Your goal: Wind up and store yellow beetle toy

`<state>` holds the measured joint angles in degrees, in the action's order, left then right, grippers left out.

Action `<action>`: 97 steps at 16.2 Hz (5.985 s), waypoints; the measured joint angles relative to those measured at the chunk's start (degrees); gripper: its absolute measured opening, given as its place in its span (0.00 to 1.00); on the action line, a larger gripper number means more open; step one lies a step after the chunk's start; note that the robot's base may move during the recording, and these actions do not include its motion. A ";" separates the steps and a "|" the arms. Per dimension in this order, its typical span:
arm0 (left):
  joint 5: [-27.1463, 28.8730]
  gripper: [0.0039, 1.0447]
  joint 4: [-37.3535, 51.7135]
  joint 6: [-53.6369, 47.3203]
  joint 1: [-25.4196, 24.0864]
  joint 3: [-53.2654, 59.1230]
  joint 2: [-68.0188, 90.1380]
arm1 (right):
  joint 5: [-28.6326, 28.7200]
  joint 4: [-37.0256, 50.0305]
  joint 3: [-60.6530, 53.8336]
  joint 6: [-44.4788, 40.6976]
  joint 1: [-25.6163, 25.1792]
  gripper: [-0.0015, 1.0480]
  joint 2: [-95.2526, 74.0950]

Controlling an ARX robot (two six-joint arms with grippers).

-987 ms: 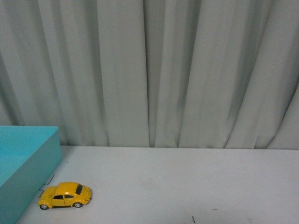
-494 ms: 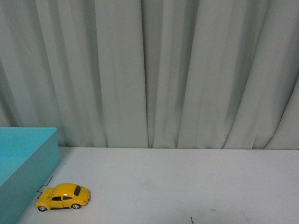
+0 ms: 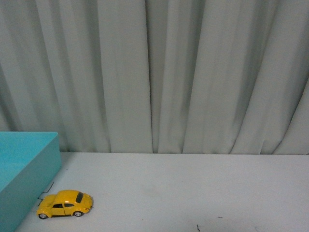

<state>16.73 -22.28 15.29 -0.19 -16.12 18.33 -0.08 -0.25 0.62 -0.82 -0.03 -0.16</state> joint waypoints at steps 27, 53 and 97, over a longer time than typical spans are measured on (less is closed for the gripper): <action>-7.54 0.94 -14.49 -89.55 10.45 -67.60 102.88 | 0.07 0.04 0.00 0.00 0.02 0.94 -0.04; -37.11 0.38 -3.63 -67.25 0.22 -73.09 83.12 | 0.07 0.04 0.00 0.00 0.02 0.93 -0.04; -33.66 0.65 42.05 -19.08 -16.90 -24.17 44.11 | 0.07 0.04 0.00 0.00 0.02 0.94 -0.04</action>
<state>-16.93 19.77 -3.79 -17.08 -40.29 62.43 -0.01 -0.21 0.62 -0.82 -0.01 -0.21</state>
